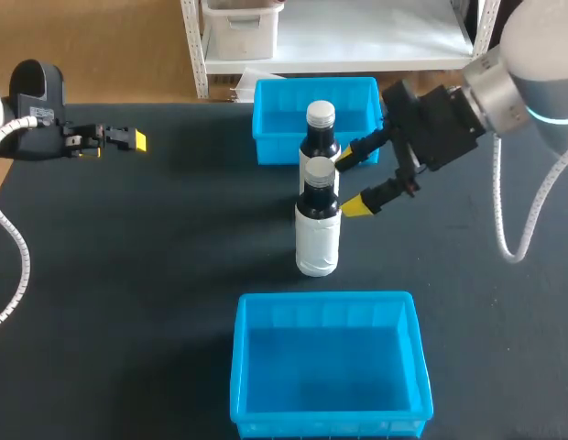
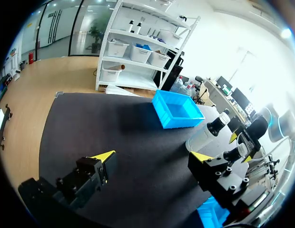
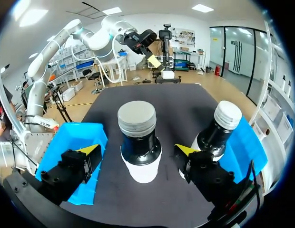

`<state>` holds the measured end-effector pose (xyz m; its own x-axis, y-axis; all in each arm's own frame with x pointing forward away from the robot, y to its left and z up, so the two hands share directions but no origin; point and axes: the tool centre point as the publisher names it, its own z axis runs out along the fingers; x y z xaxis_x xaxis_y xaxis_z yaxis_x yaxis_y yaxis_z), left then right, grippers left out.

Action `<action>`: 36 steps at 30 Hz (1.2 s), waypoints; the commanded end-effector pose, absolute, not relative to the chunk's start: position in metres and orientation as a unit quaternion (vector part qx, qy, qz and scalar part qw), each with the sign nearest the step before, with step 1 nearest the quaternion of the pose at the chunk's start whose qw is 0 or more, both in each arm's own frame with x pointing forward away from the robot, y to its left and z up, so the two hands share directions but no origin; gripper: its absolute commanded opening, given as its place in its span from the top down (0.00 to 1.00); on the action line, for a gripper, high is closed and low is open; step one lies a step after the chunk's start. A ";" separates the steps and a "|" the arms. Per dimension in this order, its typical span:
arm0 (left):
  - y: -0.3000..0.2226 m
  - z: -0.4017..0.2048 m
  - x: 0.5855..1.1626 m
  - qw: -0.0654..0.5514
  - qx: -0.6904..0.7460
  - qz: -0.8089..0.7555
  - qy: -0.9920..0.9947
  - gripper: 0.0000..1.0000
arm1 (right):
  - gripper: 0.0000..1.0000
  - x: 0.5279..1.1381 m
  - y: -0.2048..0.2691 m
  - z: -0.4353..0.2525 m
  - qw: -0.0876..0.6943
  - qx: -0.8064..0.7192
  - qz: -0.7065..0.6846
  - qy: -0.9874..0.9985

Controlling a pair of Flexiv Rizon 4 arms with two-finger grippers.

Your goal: Pick up the bottle, and place it in the far bin if it is heavy, or in the near bin if it is light.

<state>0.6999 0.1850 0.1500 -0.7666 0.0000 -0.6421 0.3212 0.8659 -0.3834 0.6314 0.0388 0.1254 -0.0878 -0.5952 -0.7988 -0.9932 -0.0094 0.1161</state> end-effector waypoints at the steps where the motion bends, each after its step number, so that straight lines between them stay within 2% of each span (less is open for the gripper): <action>1: 0.185 0.150 0.700 0.330 0.088 -0.243 0.908 0.00 | 0.00 0.633 0.047 0.120 0.278 -0.608 0.356 0.653; 36: 0.185 0.150 0.700 0.330 0.088 -0.243 0.908 0.00 | 0.00 0.637 0.076 0.117 0.304 -0.599 0.371 0.642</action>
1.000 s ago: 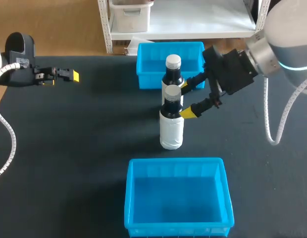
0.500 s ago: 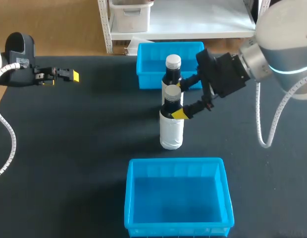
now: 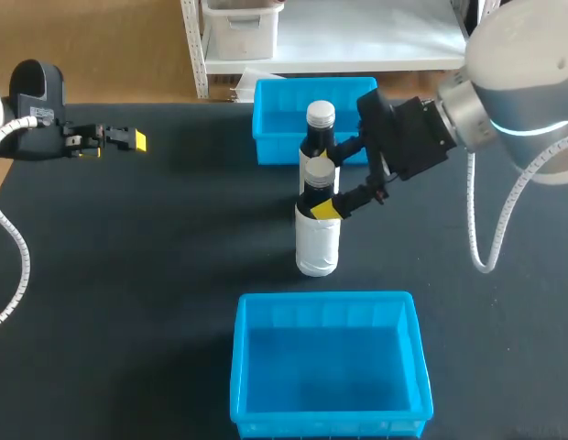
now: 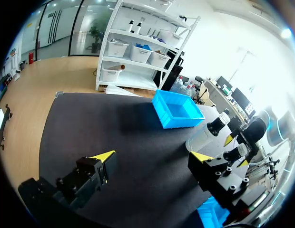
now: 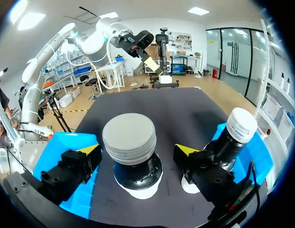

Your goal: Pick up the bottle, and place it in the far bin if it is heavy, or in the near bin if it is light.

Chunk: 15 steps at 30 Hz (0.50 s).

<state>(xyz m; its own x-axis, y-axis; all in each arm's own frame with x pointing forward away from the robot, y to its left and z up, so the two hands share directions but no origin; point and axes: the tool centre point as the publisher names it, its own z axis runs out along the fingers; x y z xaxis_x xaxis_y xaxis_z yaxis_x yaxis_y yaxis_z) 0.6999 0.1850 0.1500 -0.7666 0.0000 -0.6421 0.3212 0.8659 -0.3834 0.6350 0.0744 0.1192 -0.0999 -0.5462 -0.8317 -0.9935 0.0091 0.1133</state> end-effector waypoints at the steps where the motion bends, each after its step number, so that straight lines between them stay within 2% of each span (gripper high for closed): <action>1: 0.185 0.150 0.700 0.330 0.088 -0.243 0.908 0.00 | 0.00 0.637 0.076 0.117 0.304 -0.599 0.371 0.642; 6: 0.185 0.150 0.700 0.330 0.088 -0.243 0.908 0.00 | 0.00 0.637 0.077 0.117 0.306 -0.598 0.372 0.641; 10: 0.185 0.150 0.700 0.330 0.088 -0.243 0.908 0.00 | 0.11 0.637 0.077 0.118 0.306 -0.599 0.372 0.640; 15: 0.185 0.150 0.700 0.330 0.088 -0.243 0.908 0.00 | 0.17 0.636 0.079 0.117 0.306 -0.599 0.374 0.638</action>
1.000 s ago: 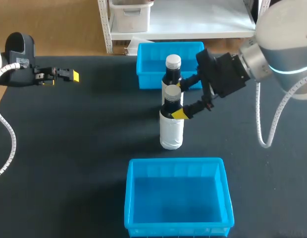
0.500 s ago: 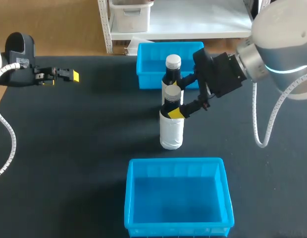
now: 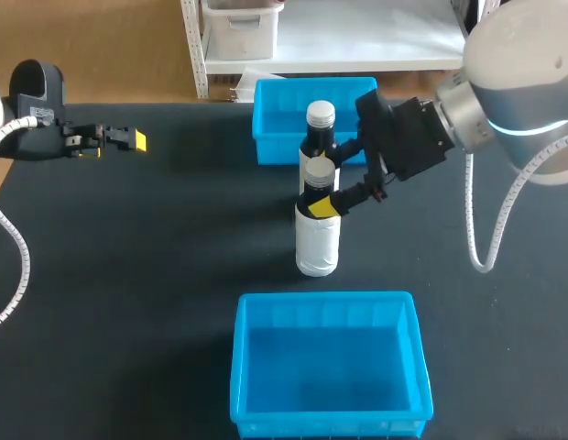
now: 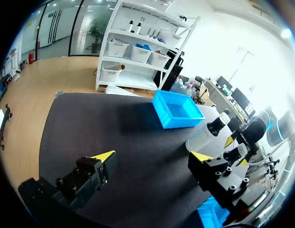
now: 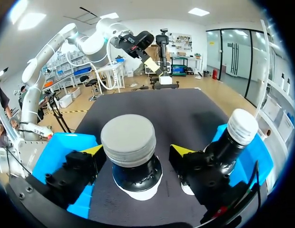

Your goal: Pick up the bottle, and place it in the far bin if it is heavy, or in the near bin if it is light.

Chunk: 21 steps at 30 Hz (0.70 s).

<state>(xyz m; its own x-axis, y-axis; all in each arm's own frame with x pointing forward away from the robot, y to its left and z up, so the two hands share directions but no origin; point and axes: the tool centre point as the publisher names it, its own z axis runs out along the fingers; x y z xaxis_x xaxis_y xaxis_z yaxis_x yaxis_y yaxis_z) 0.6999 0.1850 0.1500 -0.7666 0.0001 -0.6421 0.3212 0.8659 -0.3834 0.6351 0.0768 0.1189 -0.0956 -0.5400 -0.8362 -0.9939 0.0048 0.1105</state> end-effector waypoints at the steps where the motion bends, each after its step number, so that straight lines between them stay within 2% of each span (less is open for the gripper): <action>1: 0.185 0.150 0.700 0.330 0.088 -0.243 0.908 0.00 | 0.21 0.636 0.079 0.117 0.306 -0.599 0.374 0.638; 10: 0.185 0.150 0.700 0.330 0.088 -0.243 0.908 0.00 | 0.28 0.635 0.080 0.116 0.306 -0.600 0.377 0.636; 18: 0.185 0.150 0.700 0.330 0.088 -0.243 0.908 0.00 | 0.41 0.635 0.081 0.116 0.306 -0.601 0.378 0.635; 21: 0.185 0.150 0.700 0.330 0.088 -0.243 0.908 0.00 | 0.49 0.634 0.081 0.116 0.306 -0.601 0.378 0.634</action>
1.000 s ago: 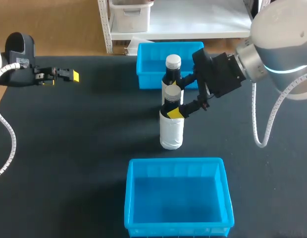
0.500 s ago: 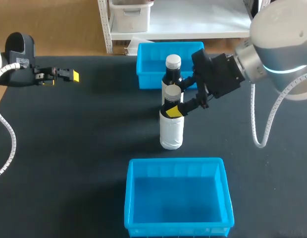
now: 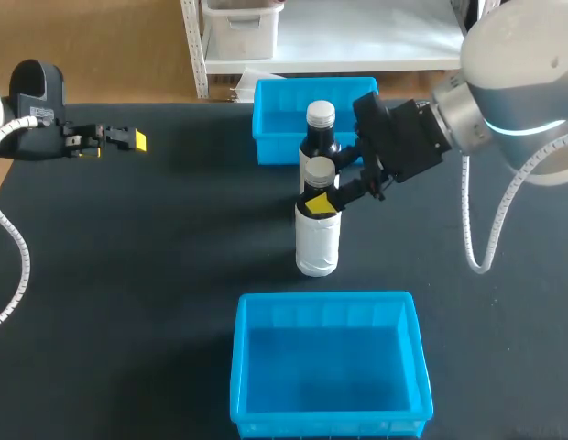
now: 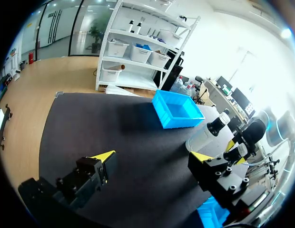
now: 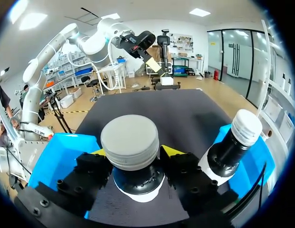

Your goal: Pick up the bottle, and place it in the far bin if it is heavy, or in the near bin if it is light.

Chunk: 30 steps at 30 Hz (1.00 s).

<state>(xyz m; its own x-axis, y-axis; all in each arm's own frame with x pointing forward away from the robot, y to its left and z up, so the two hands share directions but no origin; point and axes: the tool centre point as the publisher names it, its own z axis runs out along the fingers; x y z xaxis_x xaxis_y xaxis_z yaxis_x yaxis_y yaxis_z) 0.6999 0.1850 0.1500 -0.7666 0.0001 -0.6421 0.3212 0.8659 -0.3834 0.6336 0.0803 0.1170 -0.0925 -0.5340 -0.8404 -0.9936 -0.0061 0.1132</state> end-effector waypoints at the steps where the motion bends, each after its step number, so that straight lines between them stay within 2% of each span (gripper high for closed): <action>1: 0.185 0.150 0.700 0.330 0.088 -0.243 0.908 0.00 | 0.51 0.634 0.081 0.116 0.306 -0.601 0.378 0.634; 25: 0.185 0.150 0.700 0.330 0.088 -0.243 0.908 0.00 | 0.53 0.627 0.082 0.117 0.305 -0.602 0.382 0.631; 29: 0.185 0.150 0.700 0.330 0.088 -0.243 0.908 0.00 | 0.51 0.626 0.082 0.117 0.304 -0.603 0.383 0.631; 30: 0.185 0.150 0.700 0.330 0.088 -0.243 0.908 0.00 | 0.47 0.626 0.082 0.116 0.303 -0.603 0.383 0.631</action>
